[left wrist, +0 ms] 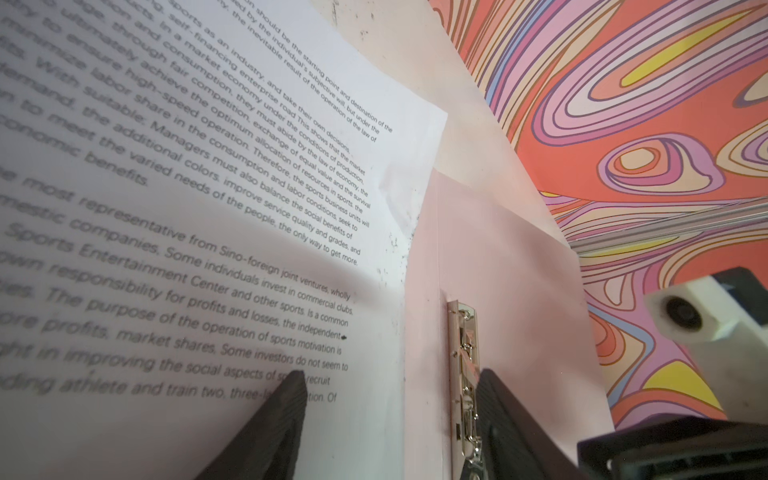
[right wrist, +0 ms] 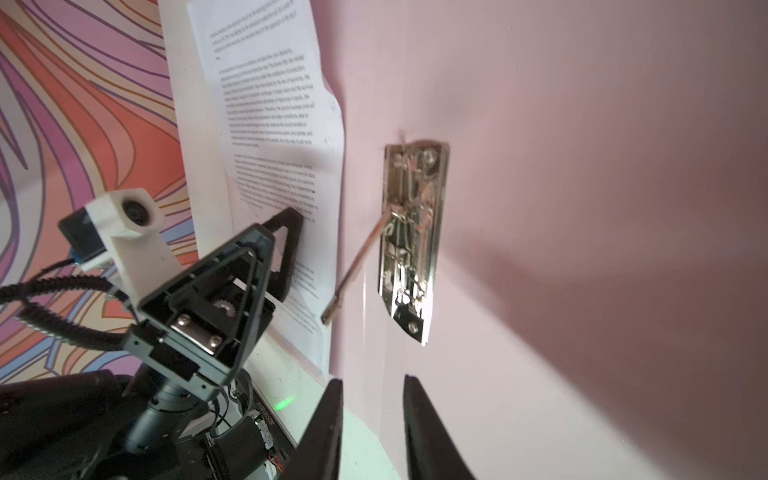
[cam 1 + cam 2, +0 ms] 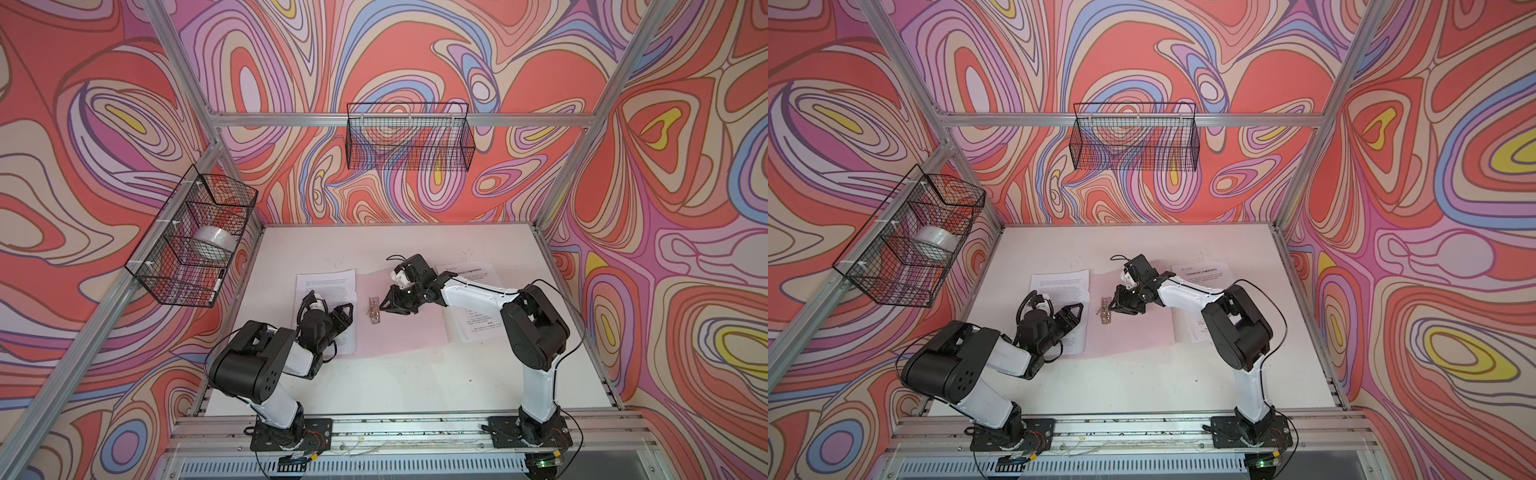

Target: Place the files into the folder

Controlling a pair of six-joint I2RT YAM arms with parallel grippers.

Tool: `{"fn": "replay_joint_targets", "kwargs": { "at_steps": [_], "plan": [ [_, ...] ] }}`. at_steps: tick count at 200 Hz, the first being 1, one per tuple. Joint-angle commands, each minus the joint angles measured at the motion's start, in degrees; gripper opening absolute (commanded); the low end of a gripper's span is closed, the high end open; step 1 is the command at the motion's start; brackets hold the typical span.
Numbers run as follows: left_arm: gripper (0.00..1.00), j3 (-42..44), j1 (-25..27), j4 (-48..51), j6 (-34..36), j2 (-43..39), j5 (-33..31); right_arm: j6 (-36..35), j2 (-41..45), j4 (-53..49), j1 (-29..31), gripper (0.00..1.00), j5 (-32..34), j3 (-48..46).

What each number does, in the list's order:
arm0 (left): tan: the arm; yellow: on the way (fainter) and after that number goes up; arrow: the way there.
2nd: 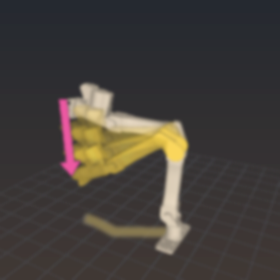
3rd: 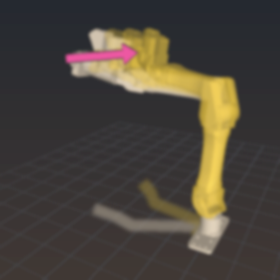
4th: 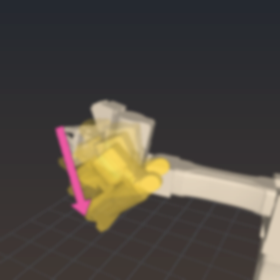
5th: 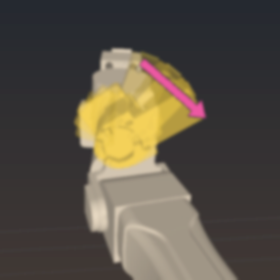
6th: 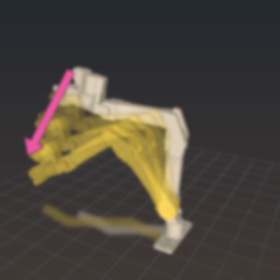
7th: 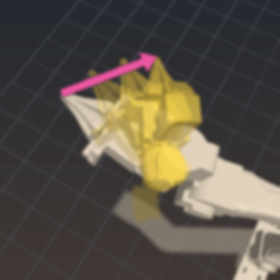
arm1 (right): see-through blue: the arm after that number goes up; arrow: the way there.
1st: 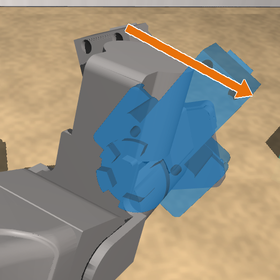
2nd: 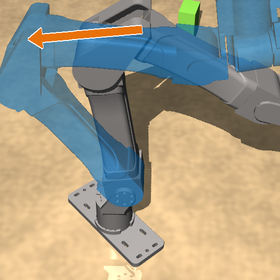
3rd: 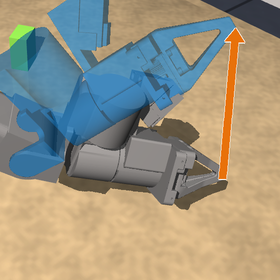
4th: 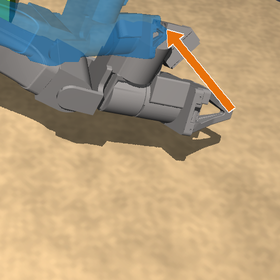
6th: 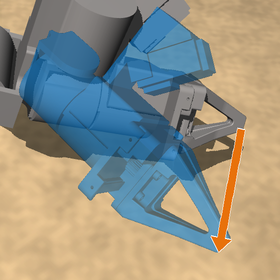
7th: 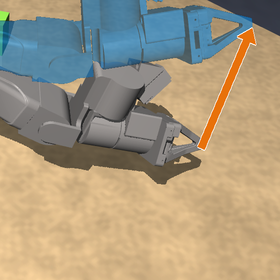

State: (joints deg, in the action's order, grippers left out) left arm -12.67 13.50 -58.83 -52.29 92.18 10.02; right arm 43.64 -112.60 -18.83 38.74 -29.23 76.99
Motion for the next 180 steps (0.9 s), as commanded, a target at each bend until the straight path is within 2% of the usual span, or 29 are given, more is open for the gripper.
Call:
{"fn": "replay_joint_targets", "kwargs": {
  "at_steps": [1, 47, 143, 180],
  "plan": [
    [0.66, -0.1, -0.3, 11.6, 1.8, -1.1, -0.7, 0.7, 1.5, 1.8, 2.5, 0.27, 1.4, -1.0],
    [0.66, -1.6, -0.3, 14.7, 2.5, -2.7, -0.5, 1.7, -3.3, 4.5, 4.7, 0.25, 0.1, 1.5],
    [0.66, -1.7, -0.3, 16.8, 3.6, -4.0, -1.6, 1.9, -10.4, 5.6, 4.5, 0.24, -1.7, 10.5],
    [0.66, -1.6, -0.3, 15.8, 3.6, -3.1, -1.2, 2.3, -12.1, 4.9, 3.4, 0.24, -0.2, 14.2]
  ]
}}
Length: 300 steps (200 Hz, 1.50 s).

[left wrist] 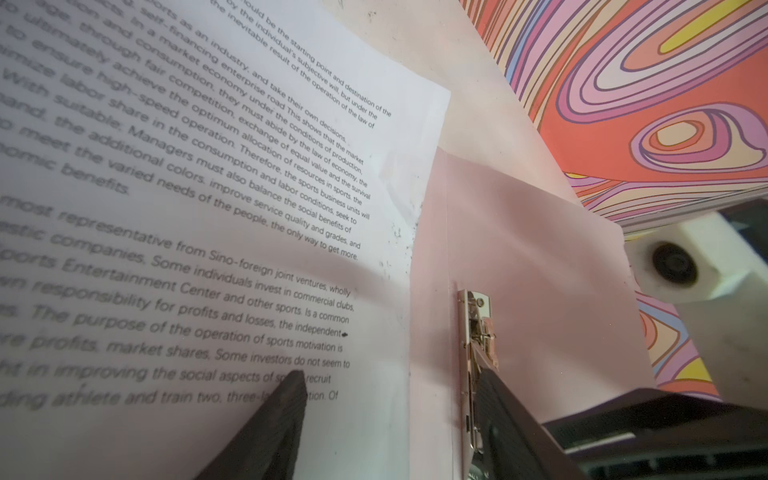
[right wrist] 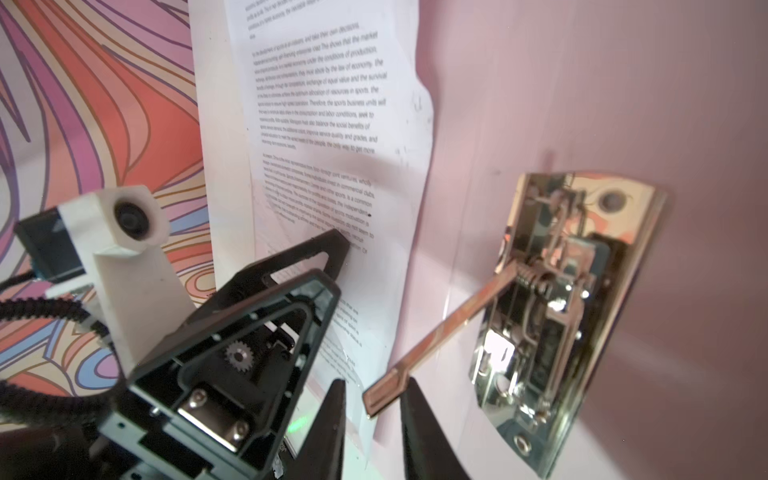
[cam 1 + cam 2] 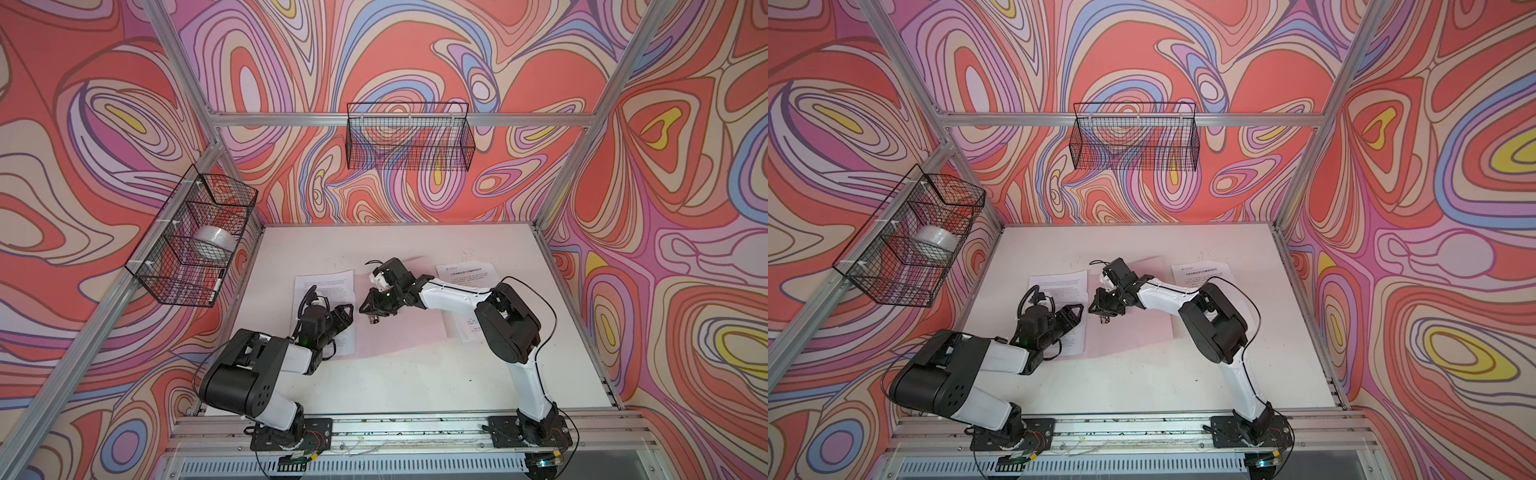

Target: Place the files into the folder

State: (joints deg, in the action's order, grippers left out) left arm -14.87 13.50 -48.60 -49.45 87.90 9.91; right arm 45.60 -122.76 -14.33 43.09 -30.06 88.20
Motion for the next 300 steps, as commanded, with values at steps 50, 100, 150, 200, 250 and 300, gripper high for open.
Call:
{"fn": "replay_joint_targets", "kwargs": {
  "at_steps": [50, 100, 150, 200, 250, 300],
  "plan": [
    [0.66, 1.0, -0.3, 4.1, 0.7, 2.5, -0.7, -0.7, -5.5, -3.5, -3.2, 0.25, 3.7, 9.7],
    [0.66, 1.1, -0.3, 2.7, 0.6, 3.0, -0.1, -0.9, -8.4, -5.2, -5.4, 0.27, 4.1, 16.0],
    [0.71, -1.8, -0.2, 9.5, 2.1, -2.5, 0.4, -4.8, -0.6, -9.4, -9.3, 0.33, 7.4, 15.3],
    [0.74, -15.1, 4.6, 31.7, 6.6, -17.7, -5.5, -10.2, 15.9, -12.2, -11.8, 0.36, 16.4, 0.0],
    [0.75, -36.2, 14.0, 39.1, 11.5, -9.6, -4.7, -9.1, 31.6, -8.8, -15.1, 0.43, 19.9, -15.0],
    [0.75, -54.2, 18.1, 39.8, 12.3, 9.5, 1.6, -10.0, 38.6, -8.2, -19.9, 0.55, 17.9, -24.1]
  ]
}}
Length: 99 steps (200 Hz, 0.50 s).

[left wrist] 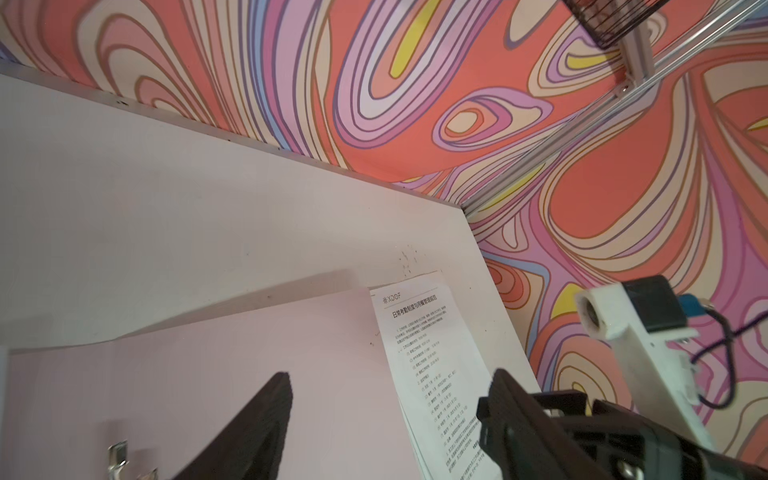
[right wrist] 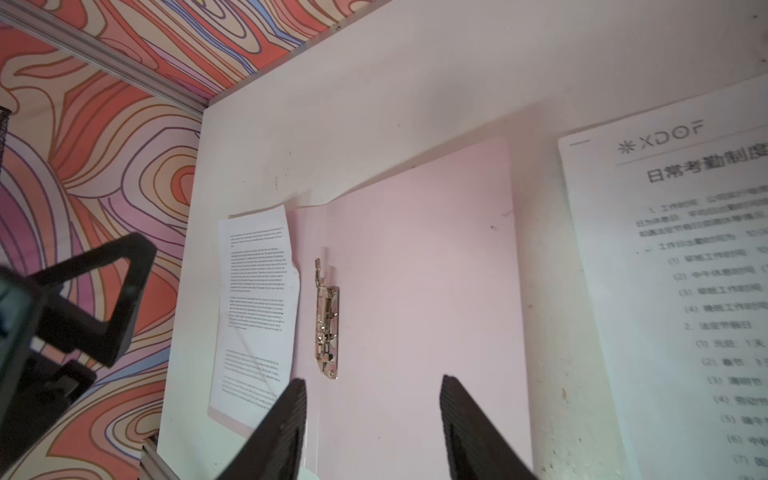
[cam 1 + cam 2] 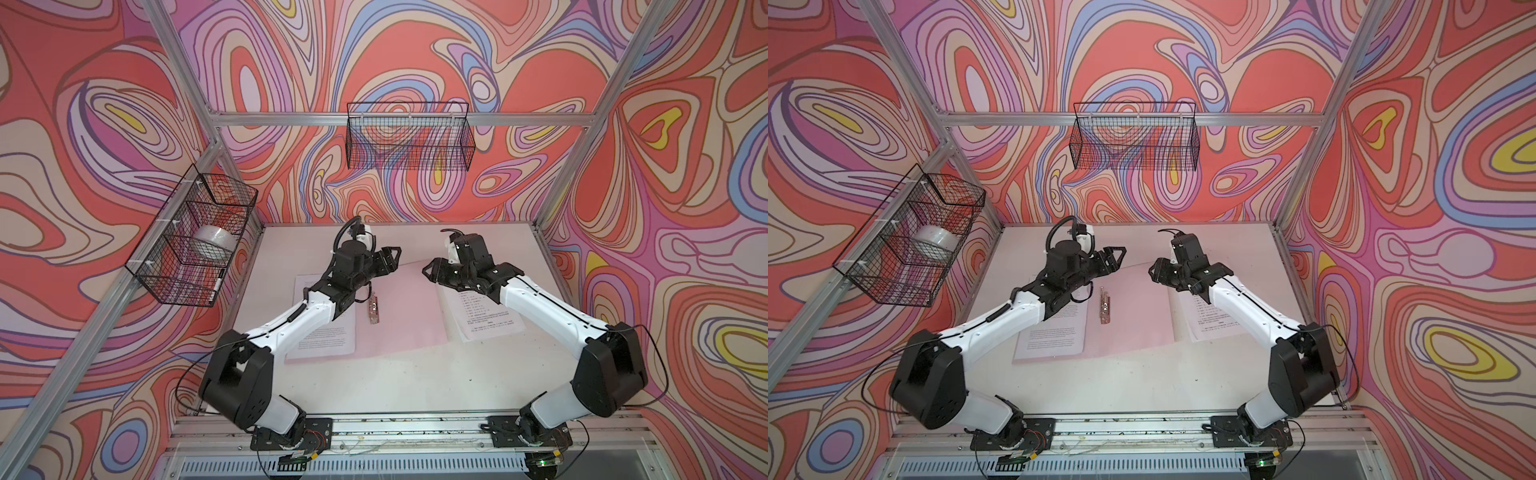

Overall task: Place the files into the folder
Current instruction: 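Move the left gripper to the XDOF sheet while the right gripper moves beside it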

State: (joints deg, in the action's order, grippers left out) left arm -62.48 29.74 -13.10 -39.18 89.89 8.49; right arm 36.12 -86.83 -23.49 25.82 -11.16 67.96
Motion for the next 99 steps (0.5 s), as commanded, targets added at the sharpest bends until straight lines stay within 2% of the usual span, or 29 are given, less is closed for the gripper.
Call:
{"fn": "replay_joint_targets", "kwargs": {
  "at_steps": [1, 40, 99],
  "plan": [
    [0.75, -7.0, 1.9, 4.4, 2.0, 7.8, 3.1, -0.5, 2.8, 1.0, -2.8, 0.55, -1.2, -4.1],
    [0.74, -18.4, 3.7, 5.4, 1.9, 20.9, 5.8, -0.2, 6.7, 1.9, -8.9, 0.54, -4.3, -8.9],
    [0.72, -29.6, 4.2, 4.2, -0.1, 34.1, 7.6, 0.9, 8.2, 3.5, -16.4, 0.54, -10.1, -11.5]
  ]
}}
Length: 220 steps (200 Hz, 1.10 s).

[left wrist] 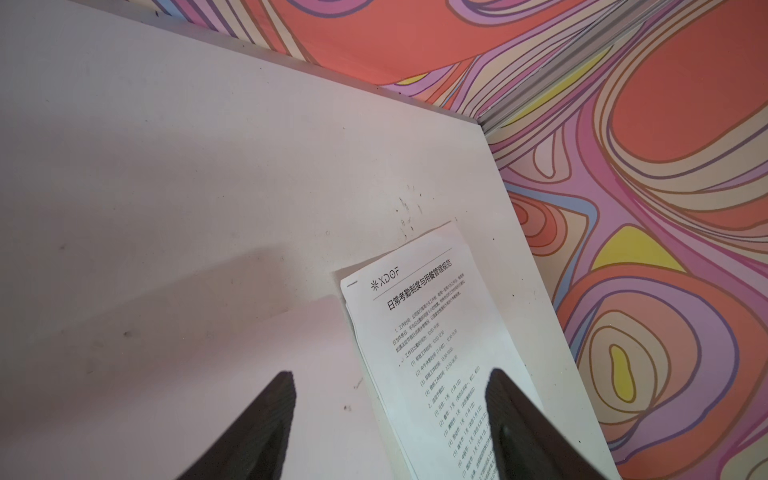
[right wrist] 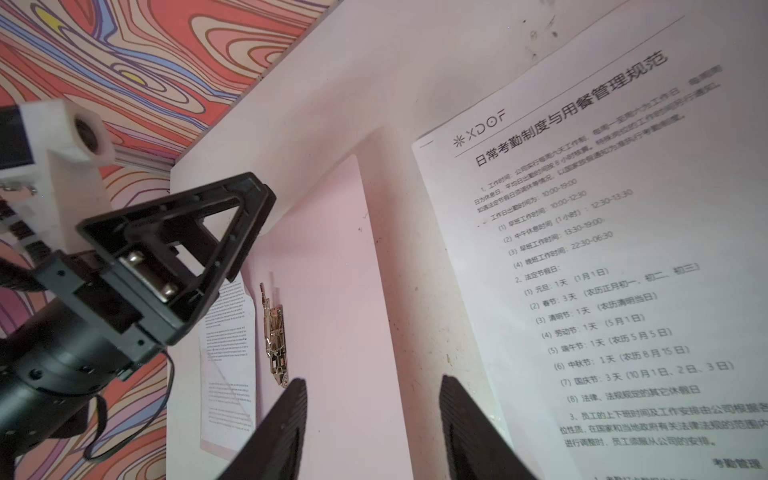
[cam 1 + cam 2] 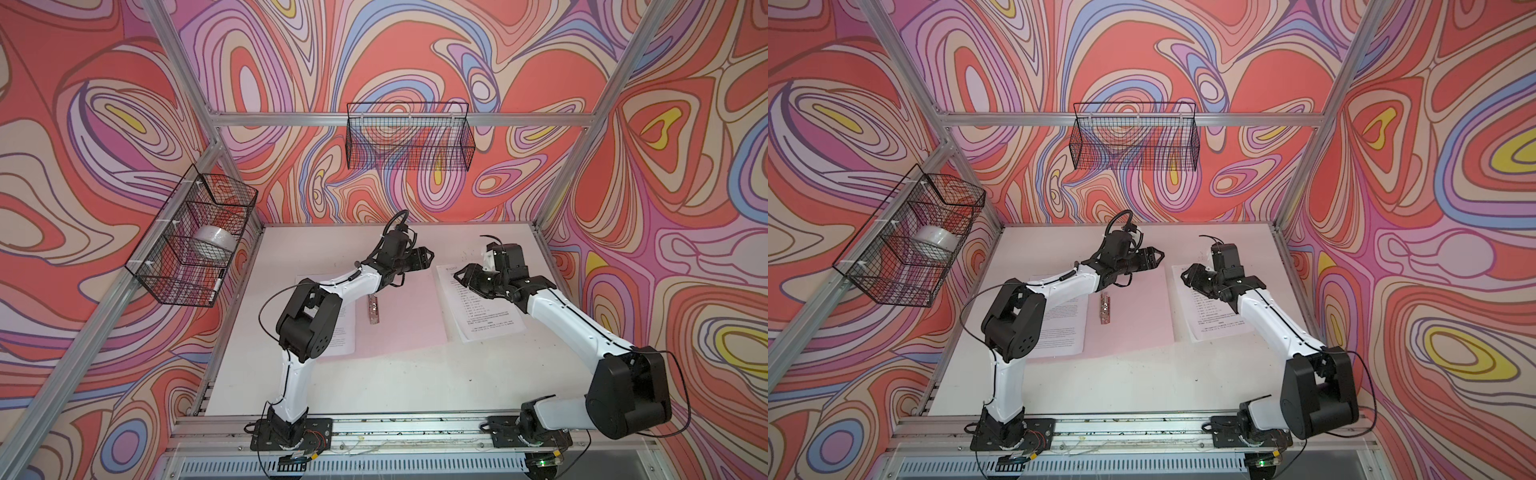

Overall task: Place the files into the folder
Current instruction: 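Move the left gripper to the XDOF sheet while the right gripper moves beside it, then grasp the corner of the XDOF sheet with the left gripper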

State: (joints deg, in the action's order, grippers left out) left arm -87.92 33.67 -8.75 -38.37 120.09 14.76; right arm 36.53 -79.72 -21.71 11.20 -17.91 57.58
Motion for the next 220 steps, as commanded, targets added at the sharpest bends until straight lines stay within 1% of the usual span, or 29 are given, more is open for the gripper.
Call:
{"fn": "replay_joint_targets", "kwargs": {
  "at_steps": [1, 43, 85, 107, 151, 220],
  "plan": [
    [0.72, -4.3, 0.3, -0.1, -1.0, 4.0, 1.3, 0.5, 1.0, 1.7, -1.8, 0.54, -3.4, -1.2],
    [0.72, -10.6, 0.3, -1.3, -2.8, 11.3, 1.2, 0.1, -0.8, 1.7, -2.2, 0.53, -3.8, 0.6],
    [0.7, -16.0, 0.3, -2.6, -6.8, 17.7, 2.7, -0.1, -1.8, 1.6, -2.4, 0.53, -3.8, 1.0],
    [0.69, -16.1, 0.4, -3.8, -8.6, 19.4, 3.1, -0.3, -1.8, 1.3, -2.8, 0.52, -3.8, 0.8],
    [0.69, -15.6, 0.9, -5.1, -9.7, 20.9, 3.3, -0.5, -2.7, 1.6, -2.9, 0.52, -3.9, 0.7],
    [0.67, -18.5, 1.0, -7.9, -13.3, 24.7, 6.0, -0.9, -3.0, 1.8, -3.1, 0.51, -4.0, 0.3]
  ]
}}
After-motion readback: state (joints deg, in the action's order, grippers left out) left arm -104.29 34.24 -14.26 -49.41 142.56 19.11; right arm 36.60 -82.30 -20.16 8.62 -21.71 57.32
